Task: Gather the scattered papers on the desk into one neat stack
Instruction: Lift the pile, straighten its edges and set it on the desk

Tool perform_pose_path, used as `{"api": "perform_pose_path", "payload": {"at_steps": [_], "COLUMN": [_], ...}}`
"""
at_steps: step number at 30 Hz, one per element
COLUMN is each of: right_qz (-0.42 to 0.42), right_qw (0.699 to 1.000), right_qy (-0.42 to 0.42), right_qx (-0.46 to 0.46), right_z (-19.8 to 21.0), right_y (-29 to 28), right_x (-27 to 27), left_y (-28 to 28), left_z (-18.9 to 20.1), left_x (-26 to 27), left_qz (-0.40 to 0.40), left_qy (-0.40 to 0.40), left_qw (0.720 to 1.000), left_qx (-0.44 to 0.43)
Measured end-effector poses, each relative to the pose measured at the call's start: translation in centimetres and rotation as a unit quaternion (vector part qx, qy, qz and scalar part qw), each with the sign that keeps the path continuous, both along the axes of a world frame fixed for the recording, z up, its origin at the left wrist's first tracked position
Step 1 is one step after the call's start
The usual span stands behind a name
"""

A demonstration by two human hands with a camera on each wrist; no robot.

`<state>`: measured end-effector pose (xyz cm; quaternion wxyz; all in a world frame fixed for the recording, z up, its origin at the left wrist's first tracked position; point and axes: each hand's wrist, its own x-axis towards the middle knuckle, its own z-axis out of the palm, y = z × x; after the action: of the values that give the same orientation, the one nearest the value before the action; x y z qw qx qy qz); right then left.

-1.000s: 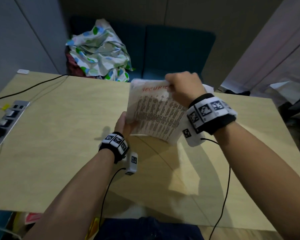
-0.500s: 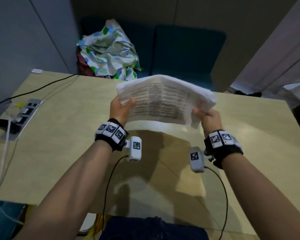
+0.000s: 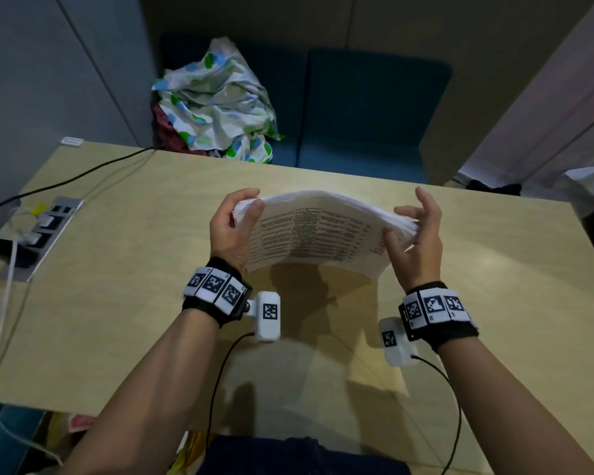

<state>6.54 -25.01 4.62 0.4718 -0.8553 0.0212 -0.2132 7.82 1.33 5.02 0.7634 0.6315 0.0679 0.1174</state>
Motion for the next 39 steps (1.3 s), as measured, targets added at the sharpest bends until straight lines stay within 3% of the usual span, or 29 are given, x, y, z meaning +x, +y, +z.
{"api": "perform_pose_path", "payload": {"at_steps": [3,5,19,22,24,26,27,28,29,31,32,33,35,39], "right_qz": [0.041,0.062,0.048,0.005,-0.026,-0.037,-0.038,-0.039,-0.039,-0.042,-0.043,-0.043,-0.042,-0.041], "right_qw": [0.986,0.976,0.974,0.993,0.999,0.986,0.978,0.973,0.971,0.974,0.976,0.978,0.979,0.972], "right_qy": [-0.081,-0.101,-0.085,-0.024,0.012,0.032,0.041,0.053,0.066,0.075,0.073,0.069,0.067,0.089], "right_qx": [-0.141,-0.184,-0.204,-0.112,0.026,0.157,0.2,0.223,0.225,0.21,0.2,0.191,0.188,0.216], "right_z": [-0.1,-0.5,-0.6,-0.5,-0.7,-1.3,-1.6,-1.9,-2.2,-2.6,-2.7,-2.6,-2.6,-2.8], "right_y": [-0.5,-0.8,-1.0,-0.8,-0.8,-0.9,-0.9,-1.0,-0.9,-0.6,-0.4,-0.2,-0.1,-0.1], "right_x": [0.0,0.0,-0.6,-0.6,-0.5,-0.4,-0.4,-0.3,-0.3,-0.2,0.0,0.0,0.1,0.0], "left_y": [0.0,0.0,0.0,-0.1,-0.1,0.0,-0.1,-0.4,-0.9,-2.5,-3.4,-4.4,-6.3,-9.4], "left_z": [-0.2,-0.2,1.2,1.6,1.8,2.3,2.8,3.4,4.1,5.6,6.1,6.3,6.2,5.9], "left_x": [-0.1,-0.2,-0.1,-0.2,-0.1,0.0,0.1,0.2,0.2,0.5,0.9,1.4,2.5,4.1], "left_qz": [0.011,0.024,0.023,0.029,0.049,0.072,0.065,0.044,0.001,-0.128,-0.187,-0.231,-0.277,-0.268], "left_qy": [-0.004,-0.005,0.052,0.095,0.103,0.084,0.076,0.072,0.069,0.068,0.072,0.075,0.068,0.014], "left_qw": [1.0,1.0,0.996,0.995,0.993,0.989,0.977,0.948,0.897,0.756,0.692,0.647,0.611,0.585], "left_qx": [0.0,-0.003,-0.064,-0.015,0.014,0.102,0.187,0.307,0.437,0.639,0.694,0.723,0.739,0.765]}}
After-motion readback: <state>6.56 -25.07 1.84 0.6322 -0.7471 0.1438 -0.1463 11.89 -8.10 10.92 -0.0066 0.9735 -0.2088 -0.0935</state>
